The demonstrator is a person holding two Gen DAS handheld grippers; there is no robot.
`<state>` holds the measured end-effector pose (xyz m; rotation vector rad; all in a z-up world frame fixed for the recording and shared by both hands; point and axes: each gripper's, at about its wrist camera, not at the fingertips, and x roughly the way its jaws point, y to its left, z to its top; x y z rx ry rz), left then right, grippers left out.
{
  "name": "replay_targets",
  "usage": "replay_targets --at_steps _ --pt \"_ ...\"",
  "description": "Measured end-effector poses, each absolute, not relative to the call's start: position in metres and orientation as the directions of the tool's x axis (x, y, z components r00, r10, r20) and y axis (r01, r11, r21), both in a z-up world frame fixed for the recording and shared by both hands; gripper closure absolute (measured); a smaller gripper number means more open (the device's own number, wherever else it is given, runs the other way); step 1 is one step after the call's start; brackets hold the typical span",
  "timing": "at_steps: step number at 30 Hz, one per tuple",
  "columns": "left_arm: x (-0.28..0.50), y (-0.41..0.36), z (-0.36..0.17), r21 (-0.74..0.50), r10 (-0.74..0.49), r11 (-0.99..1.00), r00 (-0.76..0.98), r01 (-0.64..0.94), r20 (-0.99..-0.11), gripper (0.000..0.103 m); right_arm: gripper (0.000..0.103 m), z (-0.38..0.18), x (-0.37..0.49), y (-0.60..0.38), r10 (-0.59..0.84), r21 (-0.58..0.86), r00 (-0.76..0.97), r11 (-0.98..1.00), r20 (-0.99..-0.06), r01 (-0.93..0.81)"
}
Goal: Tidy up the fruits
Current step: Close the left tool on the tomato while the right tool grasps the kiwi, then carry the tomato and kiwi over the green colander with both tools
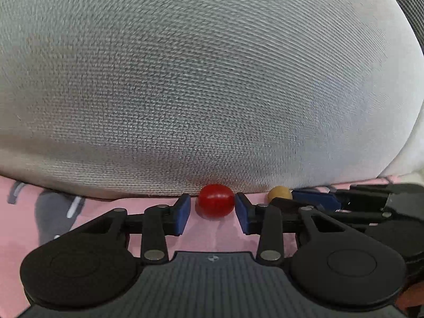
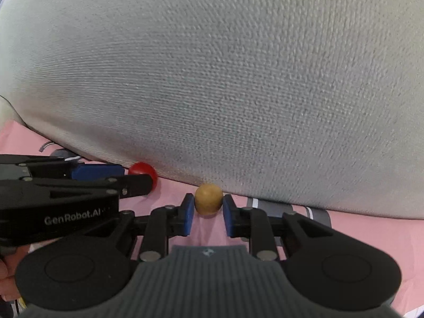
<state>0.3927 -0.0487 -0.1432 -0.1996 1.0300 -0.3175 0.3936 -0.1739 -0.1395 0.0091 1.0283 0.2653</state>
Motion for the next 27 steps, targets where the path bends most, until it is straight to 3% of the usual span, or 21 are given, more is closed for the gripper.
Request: replay_targets --at_steps 16,27 --pt "0.41 -0.048 -0.165 -0.408 -0.407 0.908 0.426 0.093 -0.808 0.07 0.081 -0.14 0.399 -0.199 0.26 0.18 0.473 0.961 -0.842 -0.208" --pt "0.384 -0.036 -0.112 -0.384 -0.386 0.916 0.504 0.114 -0.773 0.07 0.081 -0.098 0.355 -0.207 0.294 0.189 0.521 0.951 -0.801 -0.247"
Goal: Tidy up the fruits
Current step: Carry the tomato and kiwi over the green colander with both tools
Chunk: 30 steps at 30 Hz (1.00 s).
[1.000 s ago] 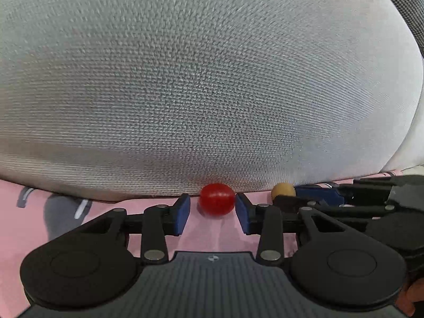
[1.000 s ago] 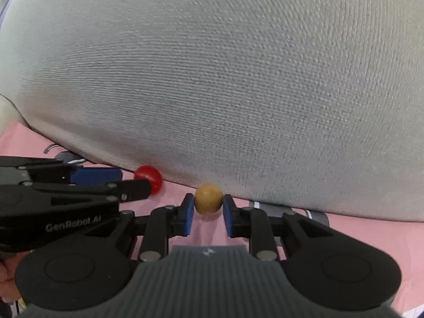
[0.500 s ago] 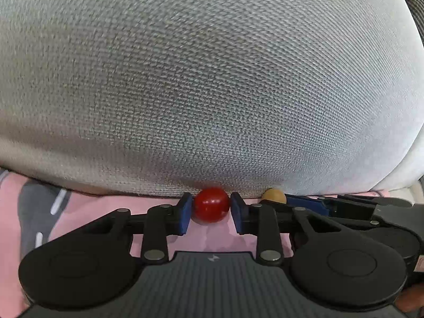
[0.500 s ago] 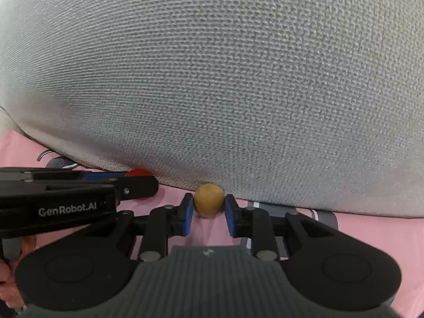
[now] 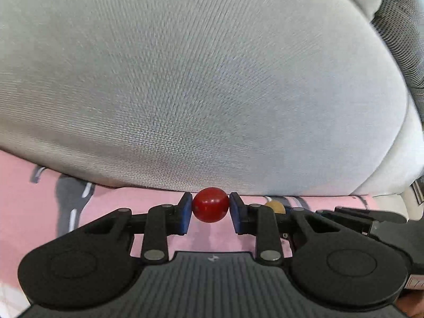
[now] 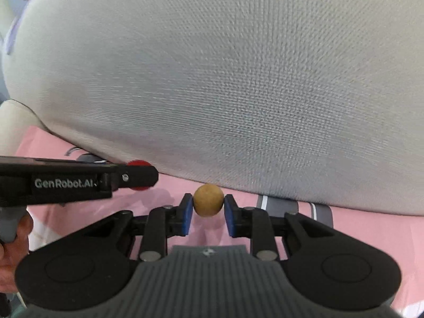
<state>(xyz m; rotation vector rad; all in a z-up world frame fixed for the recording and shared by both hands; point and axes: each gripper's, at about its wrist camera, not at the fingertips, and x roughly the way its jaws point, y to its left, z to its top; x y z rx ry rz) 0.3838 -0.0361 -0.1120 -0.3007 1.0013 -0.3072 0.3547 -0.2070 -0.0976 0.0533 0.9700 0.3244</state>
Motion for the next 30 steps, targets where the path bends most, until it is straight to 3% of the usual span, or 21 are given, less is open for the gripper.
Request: replay_targets --at_steps 15,30 --pt "0.274 -0.061 -0.043 -0.365 -0.449 0.894 0.527 0.261 -0.722 0.07 0.081 -0.033 0.229 -0.243 0.329 0.206 0.58 0.941 -0.745 -0.268" --pt "0.188 -0.134 -0.001 -0.294 -0.485 0.853 0.445 0.432 -0.753 0.07 0.081 -0.043 0.137 -0.299 0.244 0.209 0.621 0.969 -0.745 -0.131"
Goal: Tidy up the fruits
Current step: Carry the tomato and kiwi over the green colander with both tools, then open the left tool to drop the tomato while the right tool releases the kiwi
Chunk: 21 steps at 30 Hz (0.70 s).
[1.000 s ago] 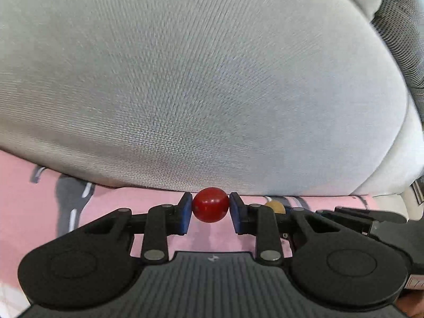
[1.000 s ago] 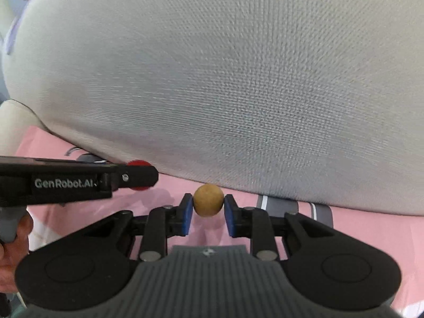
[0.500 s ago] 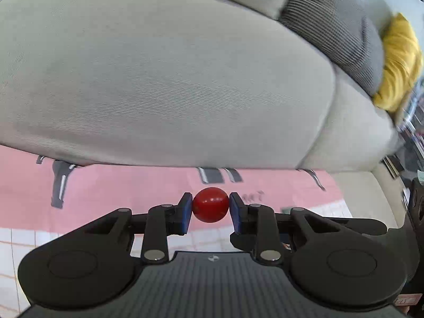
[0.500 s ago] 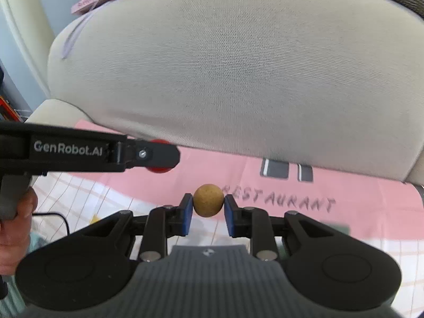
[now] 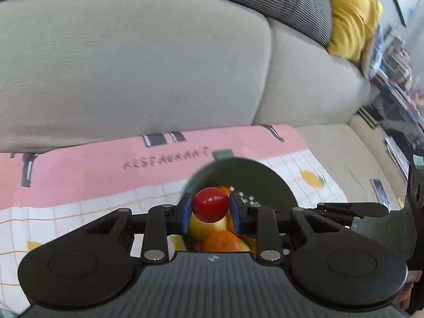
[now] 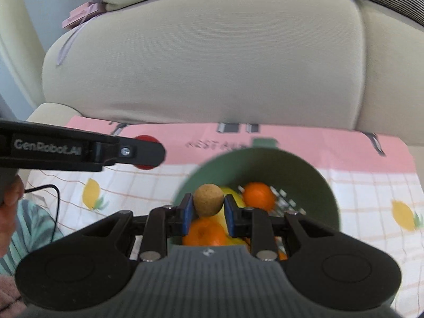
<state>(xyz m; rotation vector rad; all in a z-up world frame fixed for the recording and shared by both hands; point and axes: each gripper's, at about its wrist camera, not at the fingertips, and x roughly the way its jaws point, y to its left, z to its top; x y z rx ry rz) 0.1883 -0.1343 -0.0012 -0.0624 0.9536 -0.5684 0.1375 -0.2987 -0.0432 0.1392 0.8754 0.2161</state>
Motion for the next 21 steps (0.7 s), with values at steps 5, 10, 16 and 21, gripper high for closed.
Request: replay_targets --at_steps 5,10,16,21 --pt "0.18 -0.157 -0.007 -0.267 -0.486 0.833 0.41 0.485 -0.772 0.07 0.081 -0.05 0.118 -0.326 0.216 0.226 0.624 0.972 -0.751 -0.065" --pt "0.183 -0.177 -0.024 -0.228 -0.455 0.825 0.37 0.517 -0.81 0.07 0.081 -0.058 0.112 -0.343 0.211 0.247 0.628 0.969 -0.749 -0.031" --pt "0.194 -0.191 -0.037 -0.205 -0.428 0.822 0.34 0.531 -0.837 0.07 0.081 -0.066 0.121 -0.348 0.201 0.22 0.633 0.974 -0.747 -0.05" --pt "0.209 -0.201 -0.045 -0.211 -0.419 0.824 0.317 0.525 -0.851 0.07 0.081 -0.072 0.137 -0.346 0.188 0.178 0.631 0.981 -0.752 -0.081"
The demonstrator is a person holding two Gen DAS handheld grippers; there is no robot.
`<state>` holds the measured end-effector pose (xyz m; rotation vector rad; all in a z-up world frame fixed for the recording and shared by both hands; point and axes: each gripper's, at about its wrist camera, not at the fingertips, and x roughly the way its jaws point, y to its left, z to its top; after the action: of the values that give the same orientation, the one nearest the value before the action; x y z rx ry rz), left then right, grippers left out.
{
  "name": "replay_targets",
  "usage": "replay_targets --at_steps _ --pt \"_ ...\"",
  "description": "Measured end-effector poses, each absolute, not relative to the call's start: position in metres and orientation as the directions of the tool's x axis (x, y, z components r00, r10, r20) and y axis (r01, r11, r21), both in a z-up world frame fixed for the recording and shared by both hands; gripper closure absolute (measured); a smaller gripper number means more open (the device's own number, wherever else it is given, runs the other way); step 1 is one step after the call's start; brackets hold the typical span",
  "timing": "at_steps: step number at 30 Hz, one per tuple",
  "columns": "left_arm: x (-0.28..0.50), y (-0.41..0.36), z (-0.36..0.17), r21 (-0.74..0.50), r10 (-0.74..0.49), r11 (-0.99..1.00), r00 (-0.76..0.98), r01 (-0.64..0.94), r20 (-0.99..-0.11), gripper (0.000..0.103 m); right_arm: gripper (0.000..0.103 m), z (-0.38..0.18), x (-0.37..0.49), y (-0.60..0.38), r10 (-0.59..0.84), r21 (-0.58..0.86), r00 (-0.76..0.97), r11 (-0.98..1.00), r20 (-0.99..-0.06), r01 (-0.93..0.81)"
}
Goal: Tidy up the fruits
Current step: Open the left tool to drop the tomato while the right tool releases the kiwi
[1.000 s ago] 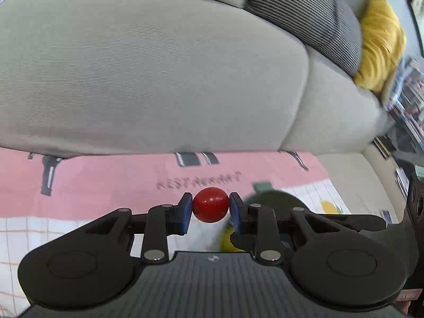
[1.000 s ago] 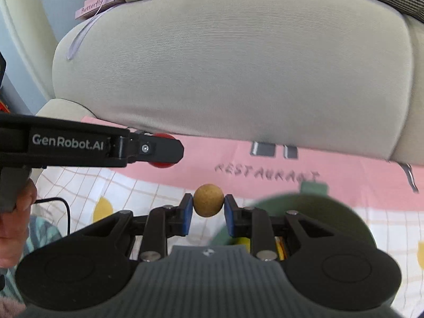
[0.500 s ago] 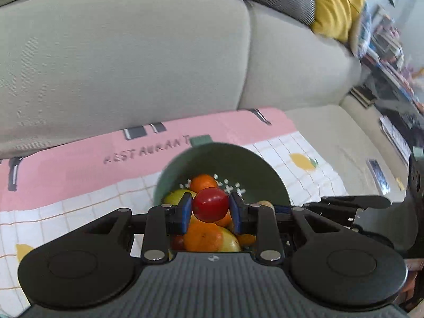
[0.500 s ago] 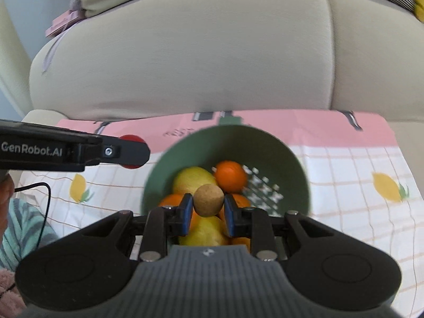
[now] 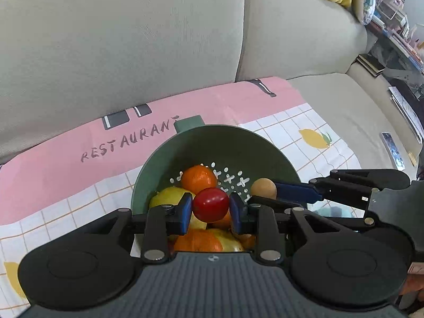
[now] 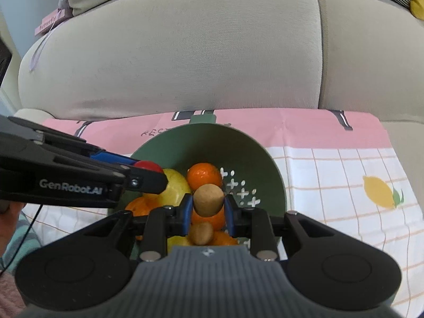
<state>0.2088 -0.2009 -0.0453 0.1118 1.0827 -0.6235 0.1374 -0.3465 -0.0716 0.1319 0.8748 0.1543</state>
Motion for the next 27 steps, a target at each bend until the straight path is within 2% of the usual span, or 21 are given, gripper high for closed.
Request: replay_targets --at_steps 11,27 --pt "0.231 -0.214 -0.07 -0.23 -0.405 0.825 0.255 0.516 -0.878 0.07 0.081 -0.092 0.167 -0.346 0.153 0.087 0.599 0.987 -0.786 -0.138" --pt "0.235 -0.222 -0.077 -0.241 -0.402 0.822 0.226 0.516 -0.887 0.068 0.08 -0.116 0.168 -0.341 0.151 0.078 0.542 0.985 -0.827 -0.155"
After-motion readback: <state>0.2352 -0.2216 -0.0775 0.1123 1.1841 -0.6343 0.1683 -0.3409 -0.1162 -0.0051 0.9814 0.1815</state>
